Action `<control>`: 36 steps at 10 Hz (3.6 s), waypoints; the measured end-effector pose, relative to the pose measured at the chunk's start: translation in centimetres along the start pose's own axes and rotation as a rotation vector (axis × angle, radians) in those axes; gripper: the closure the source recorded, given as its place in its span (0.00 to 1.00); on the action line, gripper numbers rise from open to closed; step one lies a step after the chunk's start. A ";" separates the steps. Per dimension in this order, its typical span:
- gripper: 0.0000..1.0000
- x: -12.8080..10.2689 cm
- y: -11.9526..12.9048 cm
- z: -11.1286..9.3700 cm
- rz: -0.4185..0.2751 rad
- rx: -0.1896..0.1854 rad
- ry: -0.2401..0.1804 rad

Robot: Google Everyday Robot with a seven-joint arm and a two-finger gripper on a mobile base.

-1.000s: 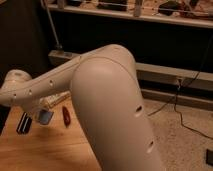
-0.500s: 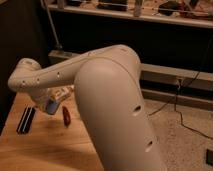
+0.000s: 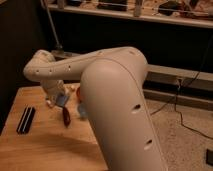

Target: Place the white sponge in the ceramic bowl

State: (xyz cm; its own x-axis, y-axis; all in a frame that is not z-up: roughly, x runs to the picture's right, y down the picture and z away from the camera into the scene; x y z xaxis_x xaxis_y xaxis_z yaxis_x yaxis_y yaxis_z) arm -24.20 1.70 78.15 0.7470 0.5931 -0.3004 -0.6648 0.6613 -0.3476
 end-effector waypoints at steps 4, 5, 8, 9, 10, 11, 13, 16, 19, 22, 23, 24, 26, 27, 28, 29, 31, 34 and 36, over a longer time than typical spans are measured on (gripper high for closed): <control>0.82 0.5 -3.4 2.4 0.053 -0.030 0.026; 0.82 0.6 -3.9 3.1 0.070 -0.043 0.027; 0.82 1.1 -6.2 4.6 0.115 -0.061 0.044; 0.82 1.3 -7.1 4.7 0.127 -0.058 0.051; 0.82 1.6 -8.0 4.7 0.138 -0.052 0.059; 0.82 2.1 -9.0 4.8 0.152 -0.046 0.071; 0.82 2.7 -10.0 5.0 0.166 -0.039 0.093; 0.59 4.1 -11.9 5.4 0.176 -0.009 0.156; 0.42 5.7 -13.6 5.5 0.183 0.046 0.273; 0.20 5.9 -13.2 6.4 0.172 0.084 0.373; 0.20 5.8 -12.9 7.1 0.170 0.087 0.392; 0.20 5.7 -12.4 7.7 0.167 0.086 0.406; 0.20 6.1 -11.7 8.7 0.168 0.085 0.438; 0.20 6.4 -11.8 8.8 0.172 0.090 0.449; 0.20 6.6 -11.9 8.8 0.178 0.098 0.453; 0.20 6.8 -12.4 8.3 0.193 0.111 0.445; 0.20 7.0 -13.3 6.9 0.227 0.116 0.402; 0.20 8.4 -14.0 4.3 0.344 0.048 0.280; 0.20 9.0 -14.0 2.9 0.460 -0.031 0.147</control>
State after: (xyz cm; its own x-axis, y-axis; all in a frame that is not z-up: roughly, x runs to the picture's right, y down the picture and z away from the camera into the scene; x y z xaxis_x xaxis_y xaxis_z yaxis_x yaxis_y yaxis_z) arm -8.22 -0.89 82.86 0.3705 0.7480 -0.5506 -0.9274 0.3304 -0.1752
